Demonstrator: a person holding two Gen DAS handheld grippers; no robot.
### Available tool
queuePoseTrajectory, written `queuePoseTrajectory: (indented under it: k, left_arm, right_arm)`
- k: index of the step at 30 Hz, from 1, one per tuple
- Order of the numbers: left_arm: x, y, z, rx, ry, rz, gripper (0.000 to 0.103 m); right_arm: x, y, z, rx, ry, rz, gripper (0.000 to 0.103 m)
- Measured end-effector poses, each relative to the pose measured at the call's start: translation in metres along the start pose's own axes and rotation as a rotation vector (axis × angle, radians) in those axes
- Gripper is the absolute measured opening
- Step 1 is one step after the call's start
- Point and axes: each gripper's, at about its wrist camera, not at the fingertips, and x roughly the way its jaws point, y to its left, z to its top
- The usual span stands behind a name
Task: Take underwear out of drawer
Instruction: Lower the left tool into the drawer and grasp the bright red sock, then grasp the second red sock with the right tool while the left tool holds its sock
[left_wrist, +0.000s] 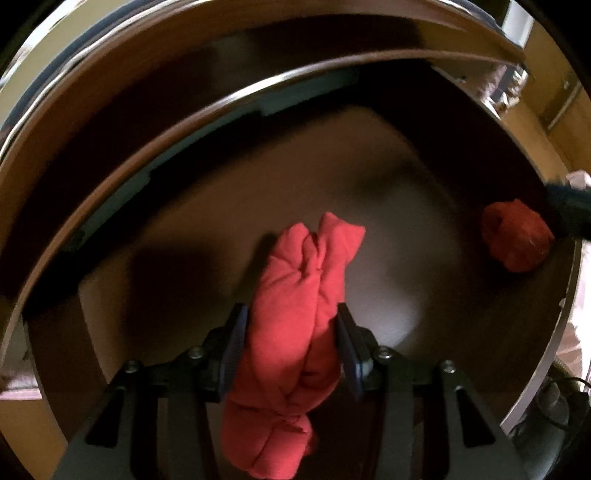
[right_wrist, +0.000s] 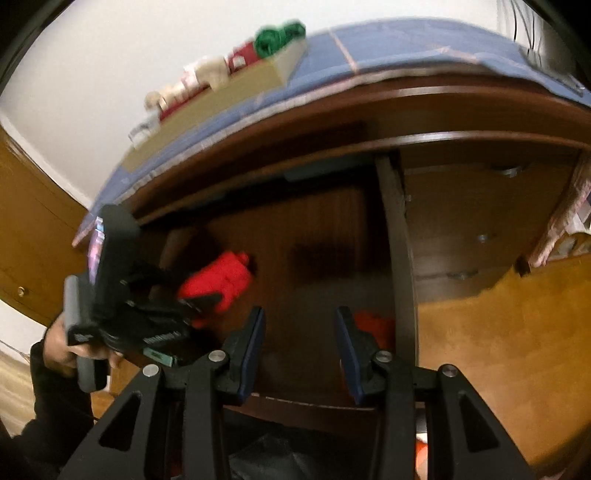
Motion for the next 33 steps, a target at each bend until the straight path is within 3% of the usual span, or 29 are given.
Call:
queuePoseTrajectory:
  k: [5, 14, 25, 30, 33]
  left_arm:
    - [-0.007, 0.013, -0.011, -0.046, -0.009, 0.007, 0.049]
    - [-0.021, 0.029, -0.037, -0.126, -0.058, -0.049, 0.049]
    - [-0.03, 0.016, -0.037, -0.123, -0.077, 0.009, 0.049]
    - [-0.032, 0.014, -0.036, -0.134, -0.079, 0.004, 0.049]
    - [-0.033, 0.015, -0.036, -0.142, -0.08, 0.0, 0.049]
  right_arm:
    - [0.011, 0.002, 0.005, 0.077, 0.096, -0.005, 0.042]
    - [0.029, 0.003, 0.006, 0.133, 0.188, -0.16, 0.042]
    - [0.041, -0.001, 0.009, 0.093, 0.263, -0.325, 0.041]
    - [0.057, -0.01, 0.007, 0.105, 0.311, -0.337, 0.041]
    - [0.062, -0.015, 0.009, 0.151, 0.324, -0.257, 0.041]
